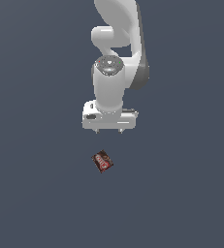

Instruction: Pick up the object and move it to a goal position.

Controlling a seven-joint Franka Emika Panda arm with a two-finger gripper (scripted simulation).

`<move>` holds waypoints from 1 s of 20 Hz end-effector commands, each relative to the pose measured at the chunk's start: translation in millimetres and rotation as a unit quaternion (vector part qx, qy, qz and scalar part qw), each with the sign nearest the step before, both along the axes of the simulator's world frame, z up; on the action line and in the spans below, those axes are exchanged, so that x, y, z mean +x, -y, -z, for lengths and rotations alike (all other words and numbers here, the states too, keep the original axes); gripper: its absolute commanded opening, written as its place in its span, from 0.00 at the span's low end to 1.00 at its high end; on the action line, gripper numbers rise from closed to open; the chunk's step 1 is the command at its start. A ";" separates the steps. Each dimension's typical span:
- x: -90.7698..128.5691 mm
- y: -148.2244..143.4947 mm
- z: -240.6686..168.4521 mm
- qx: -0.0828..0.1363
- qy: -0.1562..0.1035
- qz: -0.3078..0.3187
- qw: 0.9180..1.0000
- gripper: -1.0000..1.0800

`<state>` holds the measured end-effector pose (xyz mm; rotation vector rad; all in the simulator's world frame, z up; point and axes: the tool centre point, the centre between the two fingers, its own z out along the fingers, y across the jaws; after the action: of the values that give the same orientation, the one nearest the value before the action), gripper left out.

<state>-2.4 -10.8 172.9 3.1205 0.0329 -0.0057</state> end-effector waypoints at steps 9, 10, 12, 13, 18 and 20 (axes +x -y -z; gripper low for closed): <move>-2.5 -17.4 -3.9 0.008 -0.002 -0.022 1.000 0.96; -2.9 -19.3 -4.4 0.009 -0.002 -0.023 1.000 0.96; -3.4 -20.9 -5.1 0.009 -0.002 -0.025 1.000 0.96; -3.4 -20.7 -5.0 0.009 -0.002 -0.024 1.000 0.96; -0.9 -18.7 -2.2 0.009 -0.002 -0.031 0.999 0.96; 1.3 -17.5 0.3 0.008 -0.002 -0.038 0.999 0.96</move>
<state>-2.4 7.6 174.5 3.1345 0.1371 -0.0093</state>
